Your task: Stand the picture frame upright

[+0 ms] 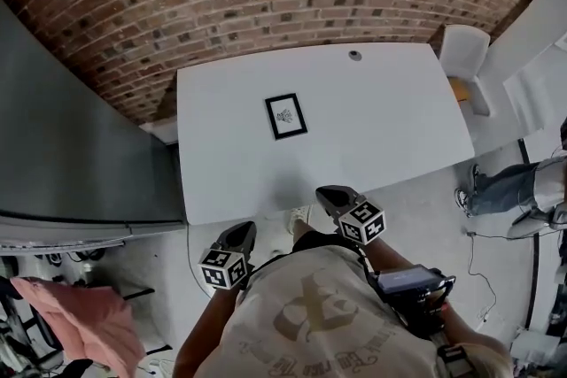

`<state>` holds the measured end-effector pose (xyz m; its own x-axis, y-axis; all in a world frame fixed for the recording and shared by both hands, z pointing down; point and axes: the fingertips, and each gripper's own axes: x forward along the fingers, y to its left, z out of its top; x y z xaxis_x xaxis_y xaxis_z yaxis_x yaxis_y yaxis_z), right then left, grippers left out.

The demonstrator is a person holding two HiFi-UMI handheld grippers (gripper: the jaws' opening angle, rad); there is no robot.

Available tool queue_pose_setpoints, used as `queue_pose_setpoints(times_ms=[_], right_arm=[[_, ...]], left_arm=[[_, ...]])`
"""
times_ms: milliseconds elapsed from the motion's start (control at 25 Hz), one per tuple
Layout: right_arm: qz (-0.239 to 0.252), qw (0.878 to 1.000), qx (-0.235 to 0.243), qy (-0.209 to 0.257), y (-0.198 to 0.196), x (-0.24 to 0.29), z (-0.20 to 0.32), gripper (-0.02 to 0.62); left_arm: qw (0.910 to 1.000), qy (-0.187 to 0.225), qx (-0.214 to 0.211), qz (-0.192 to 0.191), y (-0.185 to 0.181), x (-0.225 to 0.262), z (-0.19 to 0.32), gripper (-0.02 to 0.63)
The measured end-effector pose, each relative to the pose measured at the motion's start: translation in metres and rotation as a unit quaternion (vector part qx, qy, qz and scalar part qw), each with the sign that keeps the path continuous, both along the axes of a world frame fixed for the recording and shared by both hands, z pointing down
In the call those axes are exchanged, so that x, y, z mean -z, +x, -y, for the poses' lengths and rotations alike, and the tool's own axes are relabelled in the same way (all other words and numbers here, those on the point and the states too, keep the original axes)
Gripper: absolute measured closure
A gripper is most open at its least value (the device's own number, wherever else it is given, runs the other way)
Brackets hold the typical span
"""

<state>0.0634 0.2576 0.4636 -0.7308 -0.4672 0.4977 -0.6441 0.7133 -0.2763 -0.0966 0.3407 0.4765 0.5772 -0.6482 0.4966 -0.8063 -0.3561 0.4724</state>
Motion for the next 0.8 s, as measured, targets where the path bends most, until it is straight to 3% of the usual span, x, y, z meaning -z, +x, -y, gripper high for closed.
queue_pose_setpoints(times_ms=[360,800], right_arm=[[0.009,1.000,0.002,-0.019,0.006,-0.005,0.106,0.591],[0.011,0.997,0.021,-0.069,0.013,-0.026,0.181,0.591]], left_arm=[[0.9998,-0.013,0.012,0.012,0.015,0.021,0.107,0.606],[0.9956,-0.086,0.025,0.027,0.031,0.000,0.189,0.606]])
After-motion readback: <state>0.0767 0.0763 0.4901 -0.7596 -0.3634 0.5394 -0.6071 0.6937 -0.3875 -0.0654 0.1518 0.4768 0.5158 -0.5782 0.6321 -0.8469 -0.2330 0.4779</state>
